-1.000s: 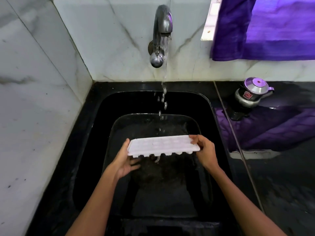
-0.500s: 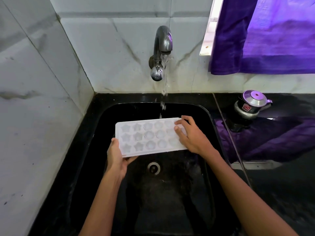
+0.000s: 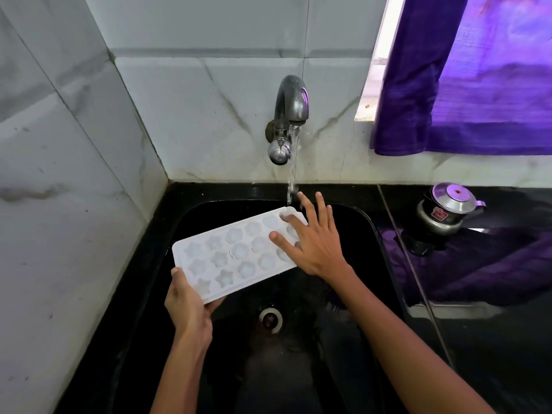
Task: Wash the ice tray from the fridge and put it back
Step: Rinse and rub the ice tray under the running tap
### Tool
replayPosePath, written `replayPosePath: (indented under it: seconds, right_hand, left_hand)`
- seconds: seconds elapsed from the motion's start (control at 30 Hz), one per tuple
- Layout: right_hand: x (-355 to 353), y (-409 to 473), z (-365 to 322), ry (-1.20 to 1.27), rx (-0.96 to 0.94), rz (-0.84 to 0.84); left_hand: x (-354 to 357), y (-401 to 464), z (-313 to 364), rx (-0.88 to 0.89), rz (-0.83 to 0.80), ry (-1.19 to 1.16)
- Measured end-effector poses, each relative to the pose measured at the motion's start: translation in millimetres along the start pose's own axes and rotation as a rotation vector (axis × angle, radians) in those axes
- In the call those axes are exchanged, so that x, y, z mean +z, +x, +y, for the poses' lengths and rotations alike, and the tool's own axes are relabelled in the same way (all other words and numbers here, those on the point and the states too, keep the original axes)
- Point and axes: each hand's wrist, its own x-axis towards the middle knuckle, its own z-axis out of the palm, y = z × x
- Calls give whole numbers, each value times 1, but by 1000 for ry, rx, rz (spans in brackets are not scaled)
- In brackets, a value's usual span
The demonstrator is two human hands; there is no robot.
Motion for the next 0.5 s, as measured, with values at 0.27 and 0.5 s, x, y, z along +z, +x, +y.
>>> replayPosePath:
  seconds: [0.27,0.5]
  right_hand:
    - [-5,3,-2,-95,-6,54]
    - [-10,1,1,-111,-9,7]
  left_hand:
    - [1,-5,2,-9,-10,2]
    - [3,-6,2,-17,-40,6]
